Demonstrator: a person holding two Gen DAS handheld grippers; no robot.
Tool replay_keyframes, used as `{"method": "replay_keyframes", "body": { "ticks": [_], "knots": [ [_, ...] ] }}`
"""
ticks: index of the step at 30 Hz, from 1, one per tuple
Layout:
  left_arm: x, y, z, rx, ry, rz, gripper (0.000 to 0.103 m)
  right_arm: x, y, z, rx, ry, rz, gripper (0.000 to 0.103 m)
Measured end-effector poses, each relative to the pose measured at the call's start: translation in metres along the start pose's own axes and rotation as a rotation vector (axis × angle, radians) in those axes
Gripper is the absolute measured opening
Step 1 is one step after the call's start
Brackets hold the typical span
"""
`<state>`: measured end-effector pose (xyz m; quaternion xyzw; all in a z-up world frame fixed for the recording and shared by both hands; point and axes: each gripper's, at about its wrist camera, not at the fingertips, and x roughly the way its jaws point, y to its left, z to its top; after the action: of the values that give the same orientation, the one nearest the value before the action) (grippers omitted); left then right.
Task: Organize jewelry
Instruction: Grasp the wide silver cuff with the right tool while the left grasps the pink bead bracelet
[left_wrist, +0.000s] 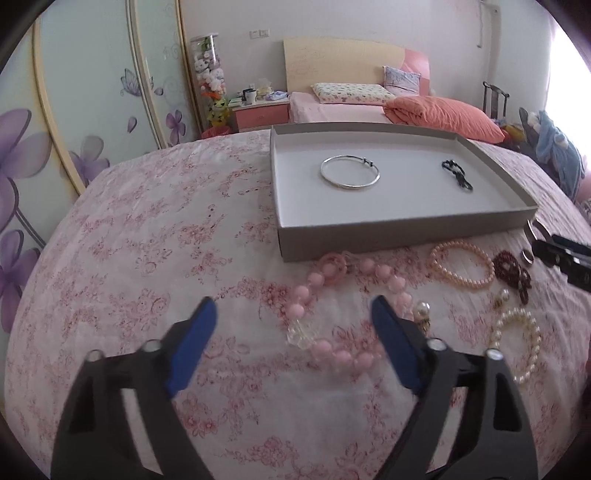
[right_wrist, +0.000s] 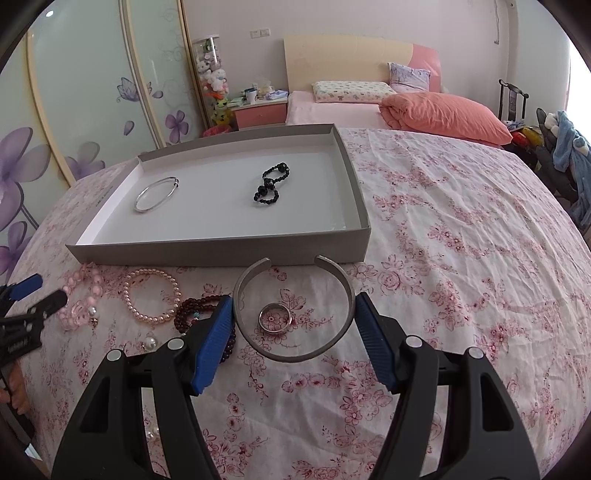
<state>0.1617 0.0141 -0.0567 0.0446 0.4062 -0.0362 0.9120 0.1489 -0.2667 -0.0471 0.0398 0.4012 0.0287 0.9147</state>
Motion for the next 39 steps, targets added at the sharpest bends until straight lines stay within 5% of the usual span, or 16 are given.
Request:
{"method": "replay_keyframes", "body": {
  "ticks": [4,12,19,39],
  "knots": [
    [0.017,0.002,0.0,-0.001,0.068,0.002,0.054,-0.002,0.001,0.0,-0.002,-0.003,0.004,0.067],
    [0.014,-0.006,-0.001,0.018,0.055,-0.032,0.016,-0.004,0.002,0.0,0.0,-0.009,0.007,0.067],
    [0.006,0.006,-0.002,-0.009,0.041,-0.038,0.013,-0.014,0.004,0.003,-0.002,-0.043,0.022,0.067],
    [-0.065,0.011,0.011,-0.077,-0.181,-0.19,0.013,-0.041,0.021,0.005,-0.048,-0.161,0.054,0.067]
  ]
}}
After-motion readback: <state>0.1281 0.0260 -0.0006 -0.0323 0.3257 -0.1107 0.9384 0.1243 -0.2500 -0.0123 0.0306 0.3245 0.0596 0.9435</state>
